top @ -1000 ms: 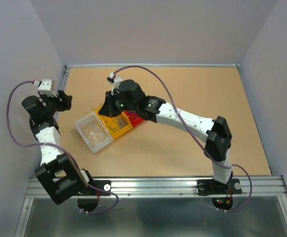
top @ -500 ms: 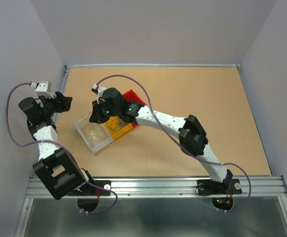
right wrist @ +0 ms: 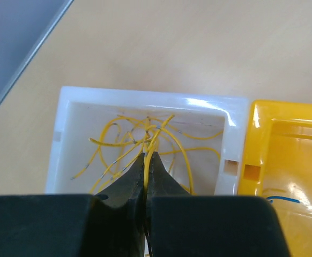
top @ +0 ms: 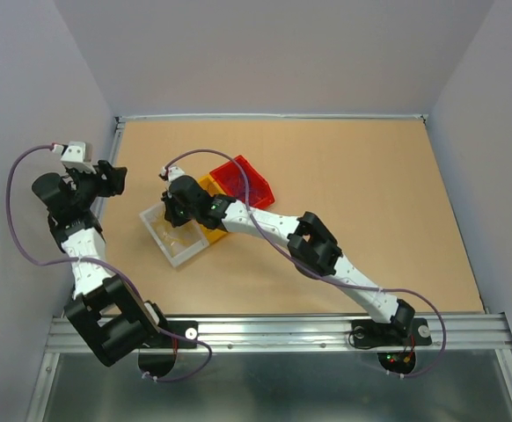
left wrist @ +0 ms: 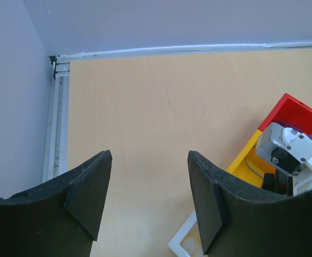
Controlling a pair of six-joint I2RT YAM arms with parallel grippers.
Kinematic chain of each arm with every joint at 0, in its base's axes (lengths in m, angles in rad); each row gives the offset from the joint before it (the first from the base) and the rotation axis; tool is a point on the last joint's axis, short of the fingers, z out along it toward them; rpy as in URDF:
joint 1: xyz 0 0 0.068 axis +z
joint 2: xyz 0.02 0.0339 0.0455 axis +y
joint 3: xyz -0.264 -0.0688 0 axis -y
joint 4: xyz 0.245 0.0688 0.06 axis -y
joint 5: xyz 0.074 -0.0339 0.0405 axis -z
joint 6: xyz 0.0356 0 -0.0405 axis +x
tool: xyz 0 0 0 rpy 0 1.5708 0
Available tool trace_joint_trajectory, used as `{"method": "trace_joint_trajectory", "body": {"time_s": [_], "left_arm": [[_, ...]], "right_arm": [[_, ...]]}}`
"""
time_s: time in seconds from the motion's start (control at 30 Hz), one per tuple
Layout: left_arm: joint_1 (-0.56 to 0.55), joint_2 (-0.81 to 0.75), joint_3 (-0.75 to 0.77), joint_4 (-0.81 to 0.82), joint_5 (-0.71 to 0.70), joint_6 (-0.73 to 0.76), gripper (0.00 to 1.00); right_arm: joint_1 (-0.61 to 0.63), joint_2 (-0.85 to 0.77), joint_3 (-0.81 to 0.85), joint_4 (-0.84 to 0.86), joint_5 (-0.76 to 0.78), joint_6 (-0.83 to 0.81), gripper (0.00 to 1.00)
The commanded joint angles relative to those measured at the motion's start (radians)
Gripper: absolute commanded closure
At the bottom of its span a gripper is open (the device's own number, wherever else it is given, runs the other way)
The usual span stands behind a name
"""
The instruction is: Untangle the cables
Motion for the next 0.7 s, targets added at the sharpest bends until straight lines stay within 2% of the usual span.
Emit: {"method": "trace_joint_trajectory", "body": {"time_s": [0.0, 0.1, 0.13, 0.2, 0.23, 0.33, 0.53, 0.67], "left_arm": [[-0.038, -0.006, 0.006, 0.039, -0.024, 0.013, 0.3], [-0.095, -0.001, 0.018, 0.018, -0.066, 0.027, 0.3], [-0.116, 0.002, 0.024, 0.006, -0.083, 0.032, 0.3], [-0.175, 0.009, 0.043, -0.017, -0.15, 0.047, 0.3], [-0.239, 0.02, 0.069, -0.043, -0.202, 0.061, 0.29], [-0.331, 0.04, 0.136, -0.074, -0.251, 0.058, 0.3], [-0.544, 0.149, 0.381, -0.18, -0.334, -0.057, 0.29], [-0.629, 0.265, 0.509, -0.168, -0.334, -0.164, 0.3]], "right_arm": [[-0.013, 0.018, -0.134, -0.221, 0.223, -0.058, 0.99], [-0.032, -0.097, -0.267, -0.225, 0.343, -0.043, 0.99], [-0.046, -0.135, -0.362, -0.225, 0.351, -0.033, 1.0], [-0.094, -0.198, -0.447, -0.223, 0.353, -0.029, 0.99], [-0.12, -0.265, -0.535, -0.217, 0.357, -0.041, 0.99], [-0.132, -0.361, -0.668, -0.156, 0.359, -0.087, 0.99], [-0.129, -0.562, -0.912, -0.025, 0.296, -0.082, 1.0], [-0.129, -0.574, -0.996, 0.028, 0.282, -0.076, 0.99]]}}
